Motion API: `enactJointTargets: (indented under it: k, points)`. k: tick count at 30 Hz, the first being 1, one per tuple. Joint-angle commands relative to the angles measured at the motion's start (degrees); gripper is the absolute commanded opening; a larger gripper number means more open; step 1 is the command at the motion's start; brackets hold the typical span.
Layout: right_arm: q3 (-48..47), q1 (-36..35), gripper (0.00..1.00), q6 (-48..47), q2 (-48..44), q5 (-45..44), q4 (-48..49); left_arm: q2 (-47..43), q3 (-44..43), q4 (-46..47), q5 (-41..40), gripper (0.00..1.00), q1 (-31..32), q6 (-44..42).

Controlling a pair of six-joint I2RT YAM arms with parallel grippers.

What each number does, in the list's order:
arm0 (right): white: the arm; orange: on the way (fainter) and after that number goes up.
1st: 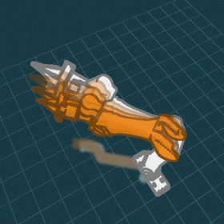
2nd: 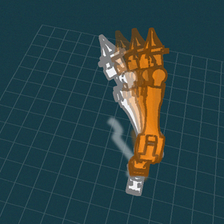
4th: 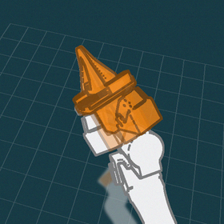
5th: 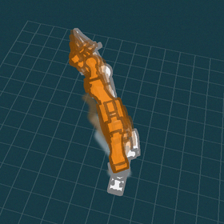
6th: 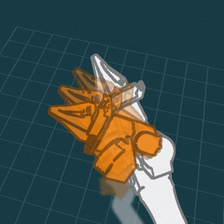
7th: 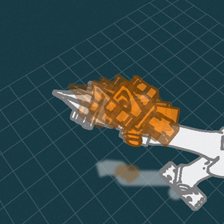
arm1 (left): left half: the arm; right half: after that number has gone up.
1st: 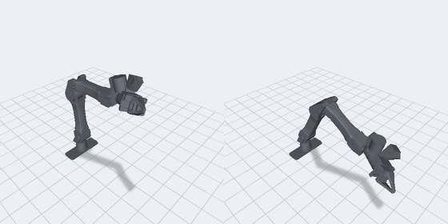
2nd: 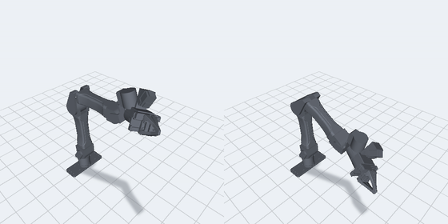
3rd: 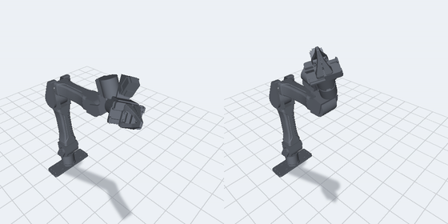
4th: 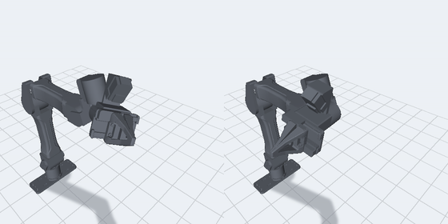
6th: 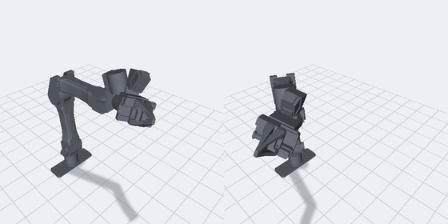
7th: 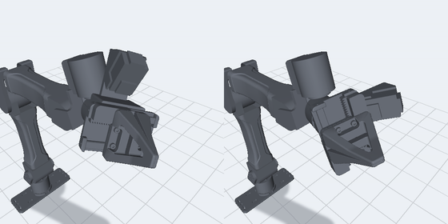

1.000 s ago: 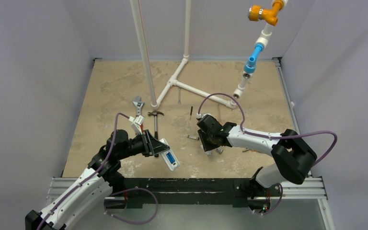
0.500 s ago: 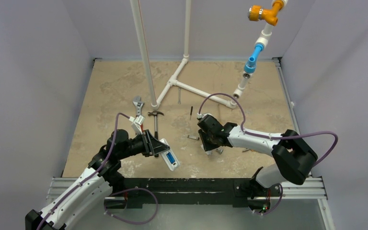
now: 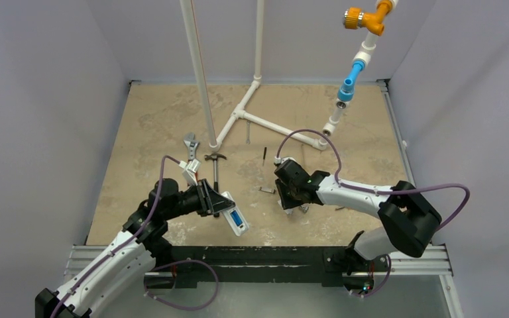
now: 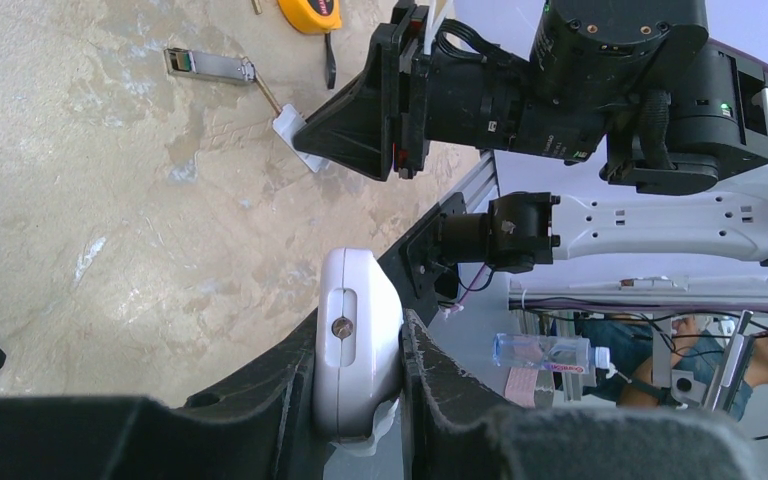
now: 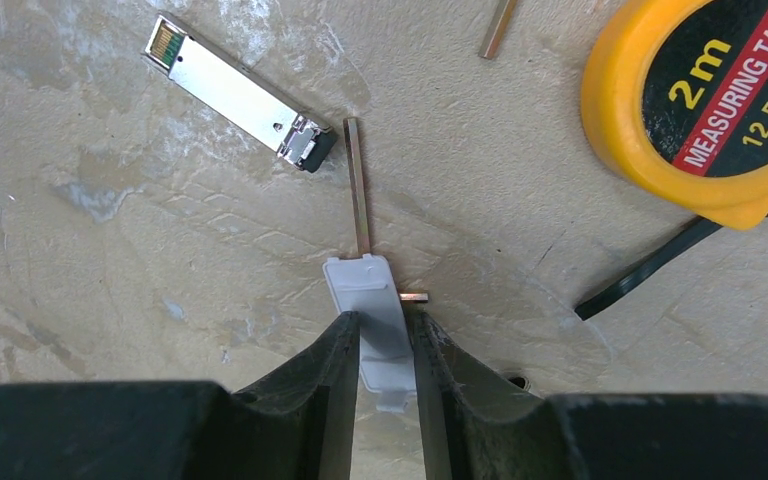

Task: Load the batteries into the remote control
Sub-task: Adjust the battery cover at the center of the board.

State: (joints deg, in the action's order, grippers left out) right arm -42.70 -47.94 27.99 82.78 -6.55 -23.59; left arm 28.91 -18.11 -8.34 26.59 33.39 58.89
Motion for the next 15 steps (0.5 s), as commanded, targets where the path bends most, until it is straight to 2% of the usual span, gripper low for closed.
enactJointTargets:
  k: [1, 7, 15]
  points:
    - [1.6, 0.0, 0.25, 2.5, -1.1, -1.4, -1.5, 0.2, -1.2, 3.2, 0.5, 0.00, -0.3, -0.7]
    - [1.7, 0.0, 0.26, 3.8, -1.5, -1.1, -0.5, 0.2, -1.2, 3.2, 0.6, 0.00, -0.3, -0.7]
    - [2.0, 0.1, 0.37, 4.0, -0.5, 0.8, 0.6, -0.1, -1.3, 2.8, 0.5, 0.00, -0.3, -0.8]
